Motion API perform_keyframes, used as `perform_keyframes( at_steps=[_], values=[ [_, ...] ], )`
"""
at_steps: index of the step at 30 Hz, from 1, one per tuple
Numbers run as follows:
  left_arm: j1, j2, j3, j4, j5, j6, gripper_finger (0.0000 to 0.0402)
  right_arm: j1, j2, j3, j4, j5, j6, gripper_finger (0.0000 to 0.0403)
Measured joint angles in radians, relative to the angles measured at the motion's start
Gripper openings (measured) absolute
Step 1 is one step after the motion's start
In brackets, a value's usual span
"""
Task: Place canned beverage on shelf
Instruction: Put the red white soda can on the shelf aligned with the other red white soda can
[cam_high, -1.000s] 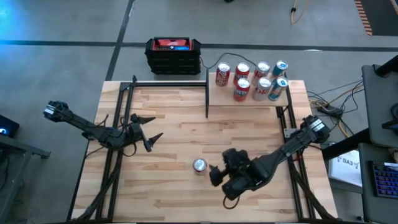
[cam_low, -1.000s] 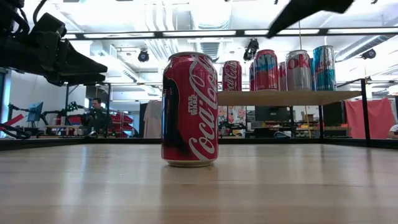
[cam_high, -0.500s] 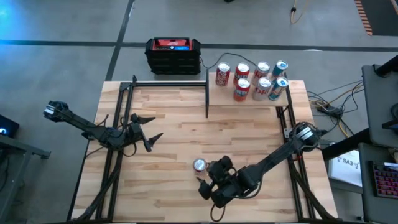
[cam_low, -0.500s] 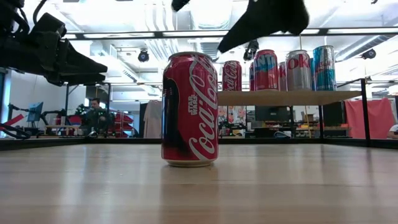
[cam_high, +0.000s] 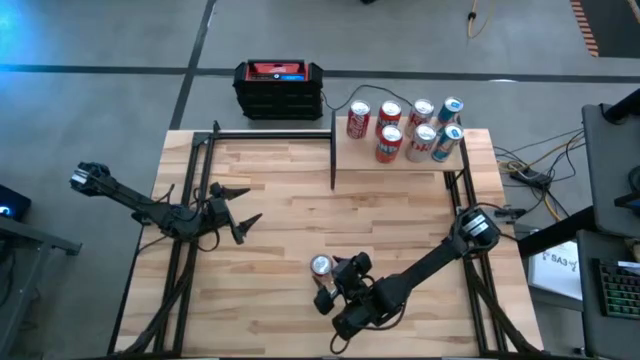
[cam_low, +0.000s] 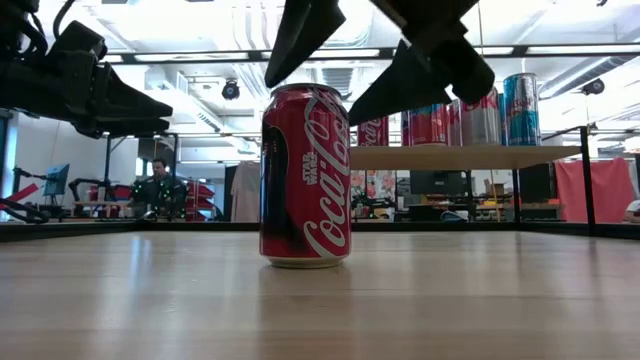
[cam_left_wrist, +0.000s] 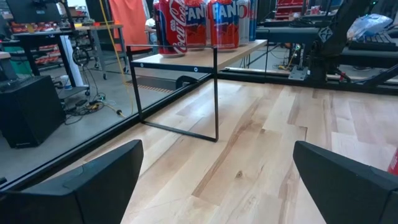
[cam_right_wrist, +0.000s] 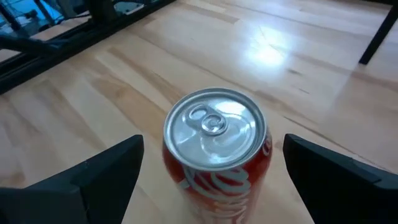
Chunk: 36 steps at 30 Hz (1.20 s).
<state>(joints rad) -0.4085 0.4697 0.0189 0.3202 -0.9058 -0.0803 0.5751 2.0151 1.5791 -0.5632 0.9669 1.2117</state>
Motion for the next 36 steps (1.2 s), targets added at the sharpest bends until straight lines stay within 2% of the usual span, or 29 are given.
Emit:
perform_keyframes(
  at_steps=[5, 11, 22, 36],
  values=[
    [0.000, 0.000, 0.000, 0.000, 0.000, 0.000, 0.0400, -0.002, 0.005, 0.000, 0.005, 0.032, -0.019, 0.0370],
    [0.000, 0.000, 0.000, 0.000, 0.000, 0.000, 0.0400, -0.009, 0.005, 0.000, 0.015, 0.050, -0.027, 0.0397],
    [0.000, 0.000, 0.000, 0.000, 0.000, 0.000, 0.0400, -0.043, 0.026, 0.000, 0.026, 0.020, -0.040, 0.0400],
    [0.000, 0.000, 0.000, 0.000, 0.000, 0.000, 0.0400, -0.104, 0.112, -0.001, 0.155, 0.001, -0.087, 0.0400]
  ],
)
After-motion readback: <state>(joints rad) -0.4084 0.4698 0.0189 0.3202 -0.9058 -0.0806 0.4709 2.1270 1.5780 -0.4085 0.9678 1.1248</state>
